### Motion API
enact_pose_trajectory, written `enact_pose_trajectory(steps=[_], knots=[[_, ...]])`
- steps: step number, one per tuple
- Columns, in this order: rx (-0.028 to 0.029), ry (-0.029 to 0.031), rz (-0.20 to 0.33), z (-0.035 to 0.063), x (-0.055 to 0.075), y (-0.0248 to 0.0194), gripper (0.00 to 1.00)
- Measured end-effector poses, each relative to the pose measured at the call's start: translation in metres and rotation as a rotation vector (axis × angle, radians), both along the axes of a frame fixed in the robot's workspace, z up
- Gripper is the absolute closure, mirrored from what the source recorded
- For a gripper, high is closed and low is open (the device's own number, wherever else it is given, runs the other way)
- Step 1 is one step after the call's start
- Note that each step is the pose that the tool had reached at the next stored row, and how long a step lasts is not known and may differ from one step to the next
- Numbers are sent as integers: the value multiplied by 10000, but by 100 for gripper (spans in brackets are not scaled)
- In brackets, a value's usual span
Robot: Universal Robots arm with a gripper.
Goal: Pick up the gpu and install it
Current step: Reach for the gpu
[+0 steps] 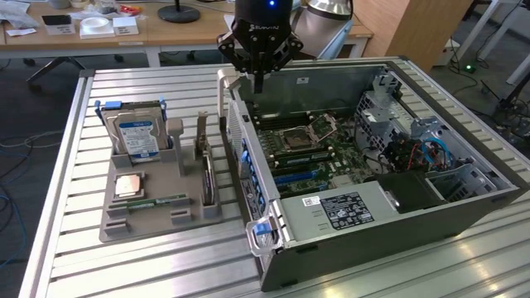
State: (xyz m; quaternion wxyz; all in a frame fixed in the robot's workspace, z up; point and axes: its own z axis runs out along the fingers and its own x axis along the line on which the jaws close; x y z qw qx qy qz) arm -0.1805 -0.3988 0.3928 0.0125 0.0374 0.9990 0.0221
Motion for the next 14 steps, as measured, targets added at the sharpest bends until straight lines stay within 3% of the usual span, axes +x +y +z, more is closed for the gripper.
enact_pose_trajectory(steps=[14], knots=[[0, 0, 0, -1, -220, 0, 89]])
